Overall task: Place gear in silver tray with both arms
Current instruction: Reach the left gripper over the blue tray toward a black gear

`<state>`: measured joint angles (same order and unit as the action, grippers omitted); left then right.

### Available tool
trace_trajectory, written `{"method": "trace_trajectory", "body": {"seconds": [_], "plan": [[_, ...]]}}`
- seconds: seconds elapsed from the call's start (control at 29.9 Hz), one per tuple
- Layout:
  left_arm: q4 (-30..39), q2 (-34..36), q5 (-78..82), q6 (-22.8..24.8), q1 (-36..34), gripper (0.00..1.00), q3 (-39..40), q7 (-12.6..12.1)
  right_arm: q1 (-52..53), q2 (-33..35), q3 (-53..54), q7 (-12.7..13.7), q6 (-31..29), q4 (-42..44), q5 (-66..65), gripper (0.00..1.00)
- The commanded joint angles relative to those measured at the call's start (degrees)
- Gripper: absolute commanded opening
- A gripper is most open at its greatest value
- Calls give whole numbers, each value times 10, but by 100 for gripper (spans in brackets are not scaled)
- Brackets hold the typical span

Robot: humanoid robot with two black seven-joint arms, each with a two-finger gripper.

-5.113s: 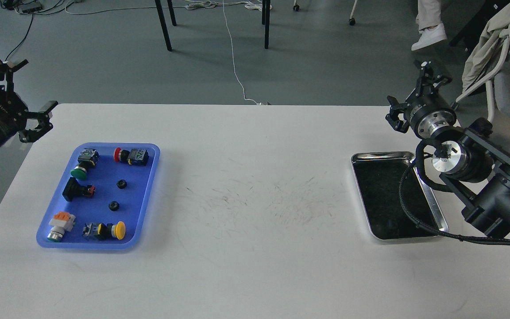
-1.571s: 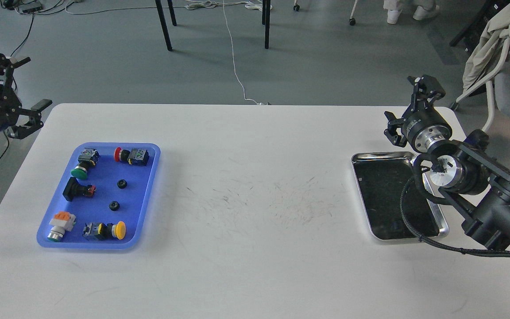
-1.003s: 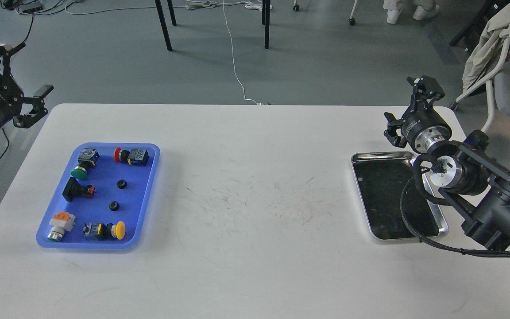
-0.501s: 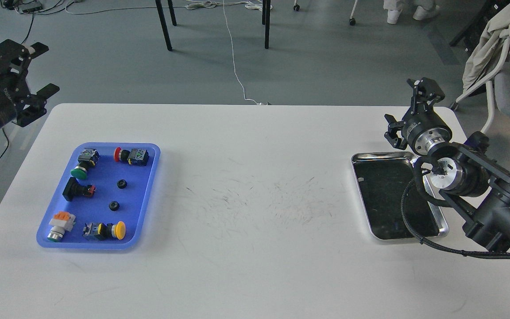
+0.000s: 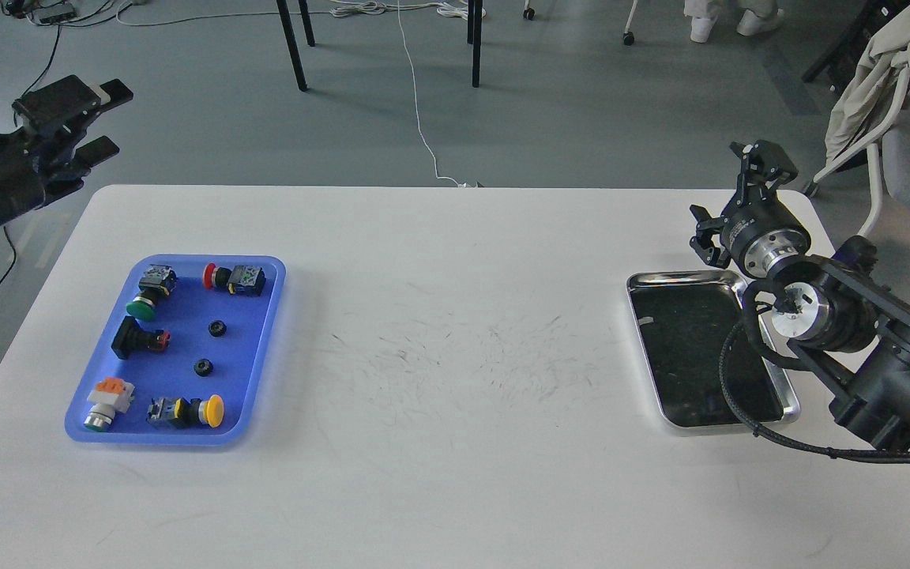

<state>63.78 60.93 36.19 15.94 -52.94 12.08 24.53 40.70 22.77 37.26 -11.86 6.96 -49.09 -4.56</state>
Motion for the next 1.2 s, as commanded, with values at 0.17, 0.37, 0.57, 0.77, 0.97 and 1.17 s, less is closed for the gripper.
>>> {"method": "trace_trajectory", "body": {"seconds": [0.17,0.37,0.57,0.77,0.97,1.17], "plan": [[69,50,74,-10,-15,99,-13,9,0,1,2,0,0,0,0,99],[89,57,291,-25,-12,97,-14,-16,0,4,25,0,0,0,2,99],[117,39,338,-42,-9,96,-18,-22,5,5,49,2,0,1,3,99],[118,19,370,-47,5,99,-20,-1,10,25,53,4,0,-1,4,99],[121,1,368,-50,13,99,-19,18,11,39,51,7,-12,-9,9,99],[124,-12,386,-51,25,94,-27,10,12,41,48,6,-16,-8,9,99]]}}
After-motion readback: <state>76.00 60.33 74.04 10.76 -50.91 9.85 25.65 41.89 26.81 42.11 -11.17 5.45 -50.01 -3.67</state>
